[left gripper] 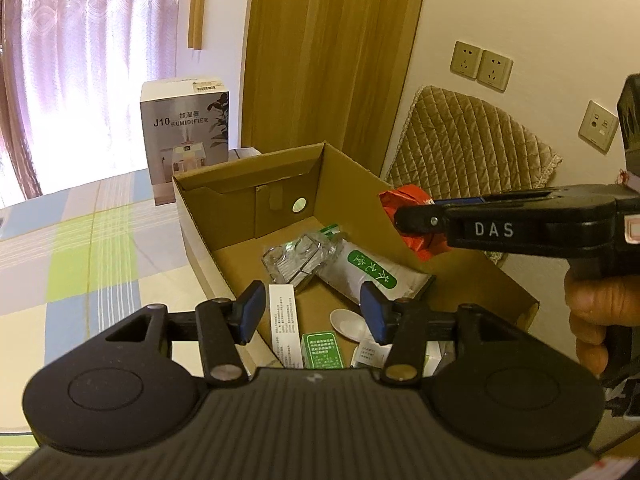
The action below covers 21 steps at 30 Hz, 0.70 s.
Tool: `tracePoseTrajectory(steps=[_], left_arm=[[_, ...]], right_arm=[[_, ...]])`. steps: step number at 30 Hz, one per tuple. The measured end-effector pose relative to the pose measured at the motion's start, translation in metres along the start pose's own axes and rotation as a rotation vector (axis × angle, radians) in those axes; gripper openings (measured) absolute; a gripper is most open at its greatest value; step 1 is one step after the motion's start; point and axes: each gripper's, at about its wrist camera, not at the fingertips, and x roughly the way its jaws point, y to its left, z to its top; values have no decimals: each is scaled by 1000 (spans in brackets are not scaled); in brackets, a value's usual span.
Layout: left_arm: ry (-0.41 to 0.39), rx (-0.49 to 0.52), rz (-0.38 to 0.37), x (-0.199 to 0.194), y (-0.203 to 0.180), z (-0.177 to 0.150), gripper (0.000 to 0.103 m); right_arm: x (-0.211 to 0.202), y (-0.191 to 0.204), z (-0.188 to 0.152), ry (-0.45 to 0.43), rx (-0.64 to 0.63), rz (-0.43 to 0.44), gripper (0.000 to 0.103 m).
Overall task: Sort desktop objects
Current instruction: 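Open both grippers to drop the red packet and plastic tray into the box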
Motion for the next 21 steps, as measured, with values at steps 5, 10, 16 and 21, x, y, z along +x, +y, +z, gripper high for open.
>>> tracePoseTrajectory(steps=[5, 10, 16, 21], left_arm=[[-3, 0, 0, -2, 1, 0, 48], [0, -1, 2, -4, 3, -1, 49], [6, -9, 7, -6, 6, -4, 50], [9, -10, 11, -12, 6, -8, 52]], right_arm=[[4, 5, 3, -1, -4, 3, 24], [5, 6, 5, -19, 8, 14, 61], [0, 5, 4, -28, 11, 14, 66], [-6, 1, 1, -21, 33, 7, 69]])
